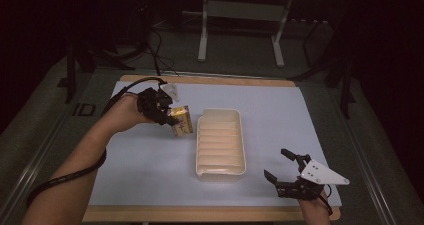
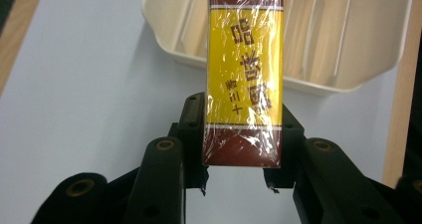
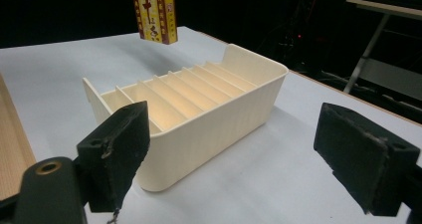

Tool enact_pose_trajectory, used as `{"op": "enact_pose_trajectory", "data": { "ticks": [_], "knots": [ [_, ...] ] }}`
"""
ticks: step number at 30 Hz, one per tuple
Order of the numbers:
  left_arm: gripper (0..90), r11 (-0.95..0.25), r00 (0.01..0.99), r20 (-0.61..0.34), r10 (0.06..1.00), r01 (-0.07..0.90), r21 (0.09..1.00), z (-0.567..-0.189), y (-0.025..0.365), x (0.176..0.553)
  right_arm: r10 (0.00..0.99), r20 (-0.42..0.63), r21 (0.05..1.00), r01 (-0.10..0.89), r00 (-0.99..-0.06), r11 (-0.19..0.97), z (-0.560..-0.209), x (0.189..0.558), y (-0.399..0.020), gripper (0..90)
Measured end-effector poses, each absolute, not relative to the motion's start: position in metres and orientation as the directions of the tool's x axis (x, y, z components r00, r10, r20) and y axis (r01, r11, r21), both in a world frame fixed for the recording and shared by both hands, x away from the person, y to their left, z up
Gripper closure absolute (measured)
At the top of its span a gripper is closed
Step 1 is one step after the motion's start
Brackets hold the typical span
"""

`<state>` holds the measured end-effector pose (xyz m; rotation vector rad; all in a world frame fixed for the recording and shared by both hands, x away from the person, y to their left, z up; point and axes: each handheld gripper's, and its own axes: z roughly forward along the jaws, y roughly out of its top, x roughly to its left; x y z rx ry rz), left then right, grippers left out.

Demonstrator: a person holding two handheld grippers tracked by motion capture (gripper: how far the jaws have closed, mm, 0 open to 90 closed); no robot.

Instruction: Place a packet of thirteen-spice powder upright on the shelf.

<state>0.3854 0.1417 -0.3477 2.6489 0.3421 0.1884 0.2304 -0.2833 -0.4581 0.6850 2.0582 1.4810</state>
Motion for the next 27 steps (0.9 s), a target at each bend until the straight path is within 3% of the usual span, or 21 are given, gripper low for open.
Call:
{"op": "enact_pose_trajectory", "data": {
  "ticks": [27],
  "knots": [
    [67.5, -0.826, 0.971, 0.155, 0.18, 0.064, 0.56, -0.322, 0.095, 0.404, 0.655, -0.112, 0.953, 0.106, -0.747, 0.284, -0.459, 0.231, -0.283, 14.5]
  ]
}}
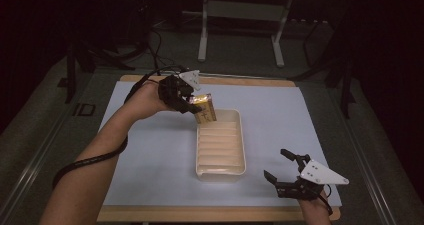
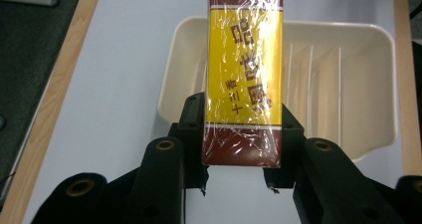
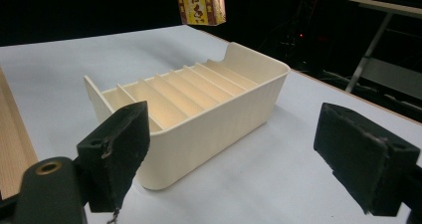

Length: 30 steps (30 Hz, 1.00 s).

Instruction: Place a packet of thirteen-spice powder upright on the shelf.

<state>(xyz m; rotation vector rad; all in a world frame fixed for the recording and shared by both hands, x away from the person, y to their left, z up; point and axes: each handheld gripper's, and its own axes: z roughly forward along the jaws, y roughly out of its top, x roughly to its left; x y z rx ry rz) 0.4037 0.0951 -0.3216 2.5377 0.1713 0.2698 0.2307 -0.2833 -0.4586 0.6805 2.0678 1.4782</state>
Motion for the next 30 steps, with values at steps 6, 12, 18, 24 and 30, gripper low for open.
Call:
{"op": "enact_pose_trajectory", "data": {
  "ticks": [6, 12, 18, 24, 30],
  "knots": [
    [67.6, -0.815, 0.972, 0.156, 0.175, 0.054, 0.578, -0.322, 0.091, 0.411, 0.654, -0.112, 0.953, 0.106, -0.748, 0.284, -0.459, 0.231, -0.283, 14.5],
    [67.5, -0.792, 0.973, 0.177, 0.148, 0.009, 0.611, -0.321, 0.085, 0.417, 0.652, -0.111, 0.953, 0.105, -0.75, 0.283, -0.459, 0.231, -0.283, 14.5],
    [67.5, -0.775, 0.974, 0.177, 0.14, -0.003, 0.632, -0.324, 0.079, 0.42, 0.652, -0.109, 0.954, 0.106, -0.75, 0.281, -0.459, 0.231, -0.283, 14.5],
    [67.5, -0.765, 0.973, 0.176, 0.147, -0.001, 0.644, -0.335, 0.075, 0.429, 0.65, -0.108, 0.954, 0.106, -0.752, 0.28, -0.459, 0.231, -0.283, 14.5],
    [67.5, -0.761, 0.973, 0.196, 0.12, -0.037, 0.648, -0.348, 0.07, 0.438, 0.648, -0.107, 0.953, 0.108, -0.754, 0.282, -0.459, 0.231, -0.283, 14.5]
  ]
}}
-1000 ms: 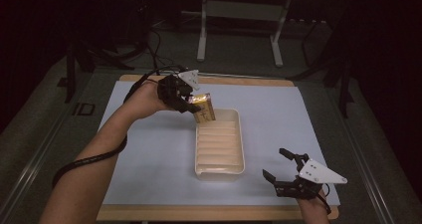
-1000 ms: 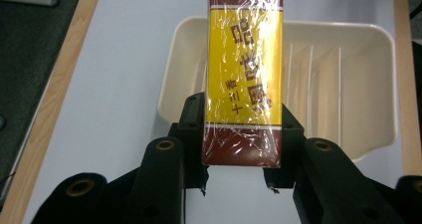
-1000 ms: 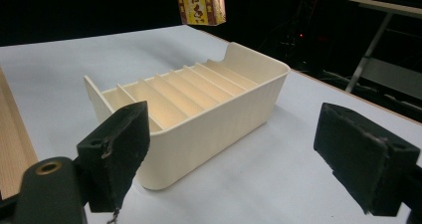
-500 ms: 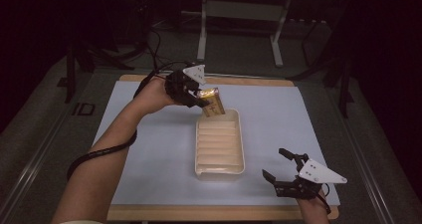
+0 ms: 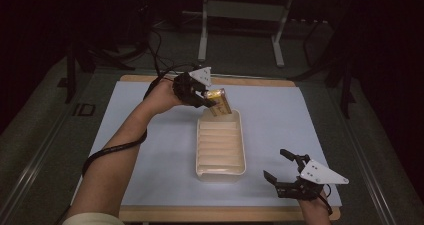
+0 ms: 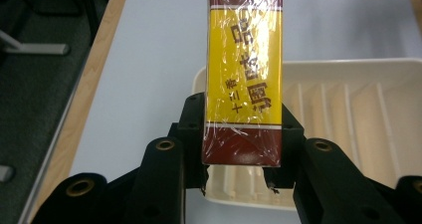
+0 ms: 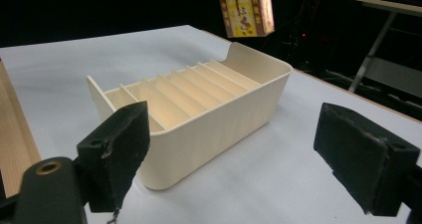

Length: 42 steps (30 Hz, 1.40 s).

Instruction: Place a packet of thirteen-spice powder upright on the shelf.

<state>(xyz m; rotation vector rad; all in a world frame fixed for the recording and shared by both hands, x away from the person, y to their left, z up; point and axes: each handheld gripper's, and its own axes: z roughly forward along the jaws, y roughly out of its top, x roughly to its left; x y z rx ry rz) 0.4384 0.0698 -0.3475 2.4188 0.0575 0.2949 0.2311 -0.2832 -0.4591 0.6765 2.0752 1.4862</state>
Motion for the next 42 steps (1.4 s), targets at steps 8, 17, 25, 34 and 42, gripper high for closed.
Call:
{"op": "enact_pose_trajectory", "data": {
  "ticks": [8, 17, 25, 34, 42],
  "knots": [
    [67.6, -0.777, 0.977, 0.181, 0.112, -0.027, 0.629, -0.36, 0.068, 0.447, 0.646, -0.101, 0.954, 0.109, -0.757, 0.278, -0.46, 0.232, -0.284, 14.5],
    [67.6, -0.798, 0.979, 0.16, 0.125, 0.003, 0.602, -0.376, 0.068, 0.453, 0.646, -0.105, 0.952, 0.11, -0.756, 0.284, -0.46, 0.231, -0.283, 14.5],
    [67.5, -0.798, 0.98, 0.151, 0.13, 0.013, 0.603, -0.386, 0.065, 0.456, 0.646, -0.102, 0.953, 0.112, -0.757, 0.282, -0.46, 0.232, -0.283, 14.5],
    [67.5, -0.817, 0.977, 0.175, 0.122, -0.001, 0.577, -0.386, 0.061, 0.459, 0.642, -0.104, 0.952, 0.111, -0.759, 0.285, -0.46, 0.232, -0.283, 14.5],
    [67.5, -0.842, 0.982, 0.158, 0.108, 0.006, 0.539, -0.399, 0.056, 0.464, 0.641, -0.104, 0.952, 0.111, -0.761, 0.285, -0.46, 0.232, -0.283, 14.5]
  ]
}}
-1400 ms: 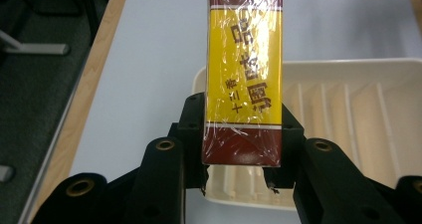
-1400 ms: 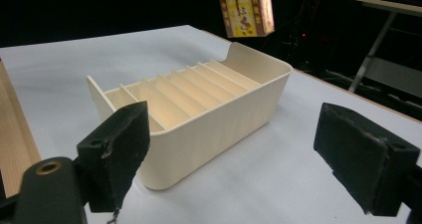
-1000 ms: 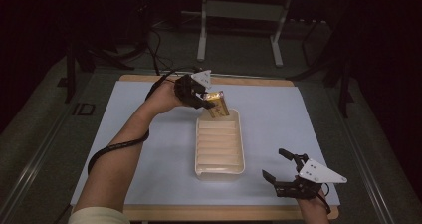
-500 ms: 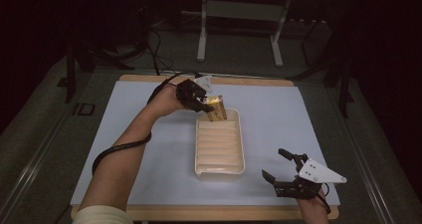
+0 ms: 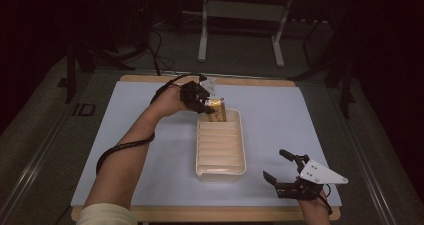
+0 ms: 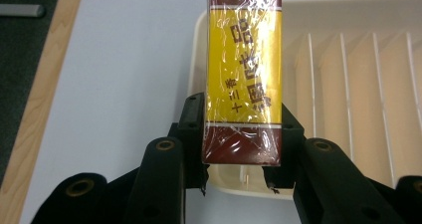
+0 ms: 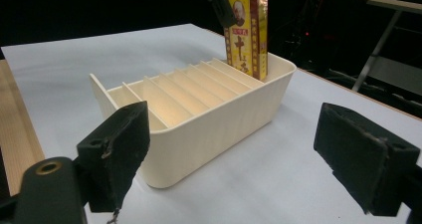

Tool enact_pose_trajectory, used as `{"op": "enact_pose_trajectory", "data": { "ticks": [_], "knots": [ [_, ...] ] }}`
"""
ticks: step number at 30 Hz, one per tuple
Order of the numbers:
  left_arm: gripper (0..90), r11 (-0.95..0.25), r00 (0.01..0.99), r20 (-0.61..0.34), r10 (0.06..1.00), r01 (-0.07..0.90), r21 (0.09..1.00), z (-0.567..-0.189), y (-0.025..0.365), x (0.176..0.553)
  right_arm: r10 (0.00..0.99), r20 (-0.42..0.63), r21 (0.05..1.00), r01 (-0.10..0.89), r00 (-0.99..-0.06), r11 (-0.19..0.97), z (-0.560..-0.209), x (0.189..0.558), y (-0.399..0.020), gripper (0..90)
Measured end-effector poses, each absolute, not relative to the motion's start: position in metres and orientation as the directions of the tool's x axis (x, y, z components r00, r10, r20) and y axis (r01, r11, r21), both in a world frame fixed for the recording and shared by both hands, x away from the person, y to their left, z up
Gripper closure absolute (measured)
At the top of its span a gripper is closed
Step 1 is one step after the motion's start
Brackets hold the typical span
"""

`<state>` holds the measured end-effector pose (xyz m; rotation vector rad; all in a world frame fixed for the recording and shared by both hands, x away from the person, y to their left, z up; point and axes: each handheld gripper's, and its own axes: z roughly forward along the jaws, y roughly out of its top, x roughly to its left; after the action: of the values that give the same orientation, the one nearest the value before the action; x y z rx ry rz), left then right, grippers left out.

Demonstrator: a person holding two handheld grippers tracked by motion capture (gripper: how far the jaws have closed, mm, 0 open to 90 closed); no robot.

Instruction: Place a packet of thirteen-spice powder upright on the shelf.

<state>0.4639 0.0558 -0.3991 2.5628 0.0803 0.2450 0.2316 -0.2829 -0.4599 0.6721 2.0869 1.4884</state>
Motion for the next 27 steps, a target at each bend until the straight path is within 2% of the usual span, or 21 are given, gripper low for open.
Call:
{"op": "enact_pose_trajectory", "data": {
  "ticks": [22, 27],
  "knots": [
    [67.3, -0.882, 0.993, 0.093, 0.076, 0.024, 0.47, -0.431, 0.037, 0.475, 0.64, -0.097, 0.953, 0.115, -0.762, 0.281, -0.46, 0.232, -0.284, 14.5],
    [67.2, -0.877, 0.993, 0.086, 0.081, 0.03, 0.479, -0.432, 0.035, 0.477, 0.639, -0.097, 0.953, 0.114, -0.763, 0.281, -0.46, 0.232, -0.284, 14.5]
  ]
}}
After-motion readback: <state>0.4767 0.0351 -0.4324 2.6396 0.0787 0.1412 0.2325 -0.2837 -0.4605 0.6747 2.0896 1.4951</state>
